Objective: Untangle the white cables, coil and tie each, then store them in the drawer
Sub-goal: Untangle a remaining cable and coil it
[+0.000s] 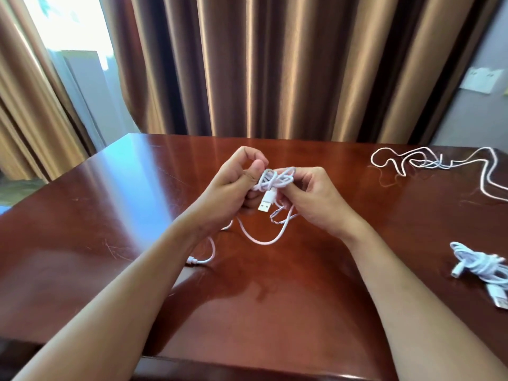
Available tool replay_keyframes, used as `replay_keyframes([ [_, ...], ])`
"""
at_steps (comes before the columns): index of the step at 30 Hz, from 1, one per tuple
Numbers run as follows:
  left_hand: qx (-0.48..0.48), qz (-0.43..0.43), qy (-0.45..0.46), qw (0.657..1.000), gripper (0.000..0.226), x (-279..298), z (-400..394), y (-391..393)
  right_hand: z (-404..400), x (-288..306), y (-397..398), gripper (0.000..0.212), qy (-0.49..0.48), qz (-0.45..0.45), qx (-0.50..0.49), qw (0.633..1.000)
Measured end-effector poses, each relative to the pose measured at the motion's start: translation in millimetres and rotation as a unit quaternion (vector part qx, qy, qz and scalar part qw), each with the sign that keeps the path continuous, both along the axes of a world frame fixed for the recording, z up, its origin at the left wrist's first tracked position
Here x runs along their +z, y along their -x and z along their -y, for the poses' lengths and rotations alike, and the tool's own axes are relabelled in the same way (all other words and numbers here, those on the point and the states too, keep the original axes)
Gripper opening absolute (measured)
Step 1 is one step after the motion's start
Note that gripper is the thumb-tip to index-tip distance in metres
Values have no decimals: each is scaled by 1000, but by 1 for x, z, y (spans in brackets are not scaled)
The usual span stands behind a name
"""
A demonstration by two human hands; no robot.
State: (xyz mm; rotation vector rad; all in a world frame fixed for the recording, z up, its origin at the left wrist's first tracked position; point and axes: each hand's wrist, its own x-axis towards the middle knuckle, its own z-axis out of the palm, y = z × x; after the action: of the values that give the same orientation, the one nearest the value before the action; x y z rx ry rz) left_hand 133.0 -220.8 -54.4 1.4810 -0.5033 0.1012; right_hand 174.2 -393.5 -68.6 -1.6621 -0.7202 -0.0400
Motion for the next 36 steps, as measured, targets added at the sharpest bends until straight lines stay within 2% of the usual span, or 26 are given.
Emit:
replay_keyframes([
  [3,54,-15,48,997,9,1,1,-3,-7,-2,4,28,58,56,-38,996],
  [5,123,-7,62,990,13,-1,3,-7,-13,-5,8,29,139,100,-63,983],
  [9,266,14,48,963,14,-5,4,-12,-29,-8,25,6,306,143,-83,938],
  [11,331,50,11,942,17,-10,0,-17,-34,-4,35,18,362,186,-109,907],
  [14,412,112,-68,902,13,-14,-4,-19,-37,5,45,20,394,257,-135,872],
  [16,440,152,-125,876,9,-14,-1,-17,-36,9,51,24,408,274,-139,860],
  [20,440,219,-222,842,6,-16,0,-13,-30,18,53,20,404,283,-147,857],
  [24,448,229,-276,819,7,-18,-6,-19,-29,16,50,22,403,320,-160,842],
  [26,405,225,-307,831,4,-18,-13,-21,-25,15,45,25,391,365,-201,821],
  [30,244,215,-376,868,10,-14,-24,-21,-7,22,27,21,334,442,-252,793],
  [32,173,182,-336,907,12,-10,-22,-17,0,22,18,17,320,456,-245,793],
  [34,105,119,-249,956,13,-6,-18,-12,6,17,9,15,315,447,-245,801],
  [36,64,80,-171,980,13,-2,-13,-7,11,11,4,24,315,413,-238,820],
])
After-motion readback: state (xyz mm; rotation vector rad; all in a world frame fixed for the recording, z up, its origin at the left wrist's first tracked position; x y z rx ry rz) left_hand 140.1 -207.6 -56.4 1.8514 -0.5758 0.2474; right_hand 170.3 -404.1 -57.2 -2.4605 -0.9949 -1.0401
